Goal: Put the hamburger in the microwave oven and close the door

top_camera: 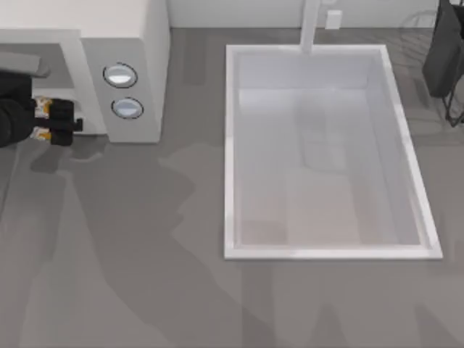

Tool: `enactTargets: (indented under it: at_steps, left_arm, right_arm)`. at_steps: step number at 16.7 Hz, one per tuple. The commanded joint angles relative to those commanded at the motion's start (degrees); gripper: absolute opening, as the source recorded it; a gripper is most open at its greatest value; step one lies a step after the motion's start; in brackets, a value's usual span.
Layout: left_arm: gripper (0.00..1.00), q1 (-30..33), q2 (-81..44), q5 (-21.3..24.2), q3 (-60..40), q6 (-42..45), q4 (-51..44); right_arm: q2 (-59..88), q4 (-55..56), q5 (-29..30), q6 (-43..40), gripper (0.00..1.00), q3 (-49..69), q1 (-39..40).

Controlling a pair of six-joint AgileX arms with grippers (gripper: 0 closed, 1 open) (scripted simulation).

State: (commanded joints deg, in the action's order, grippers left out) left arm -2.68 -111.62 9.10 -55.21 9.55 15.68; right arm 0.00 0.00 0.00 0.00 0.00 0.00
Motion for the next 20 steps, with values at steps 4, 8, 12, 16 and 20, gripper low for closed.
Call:
enactTargets:
  at_steps: [4, 8, 12, 16, 20]
  left_arm:
    - [0.0, -5.3, -6.6, 2.3, 1.0, -2.1, 19.7]
    - [0.0, -8.7, -10.3, 4.0, 1.0, -3.7, 30.1]
    - [0.0, -9.3, -10.8, 4.4, 0.9, -4.1, 31.7]
    - [0.0, -8.9, -10.7, 4.0, 0.2, -4.0, 32.0]
    - [0.0, -7.9, -12.8, 1.5, -7.1, -5.0, 32.6]
  right_arm:
    - [0.0, 0.0, 0.0, 0.0, 1.0, 0.0, 0.0]
    - [0.0, 0.0, 0.0, 0.0, 1.0, 0.0, 0.0]
    - [0.0, 0.0, 0.0, 0.0, 1.0, 0.0, 0.0]
    - [0.0, 0.0, 0.0, 0.0, 1.0, 0.0, 0.0]
    - [0.0, 0.0, 0.0, 0.0, 1.0, 0.0, 0.0]
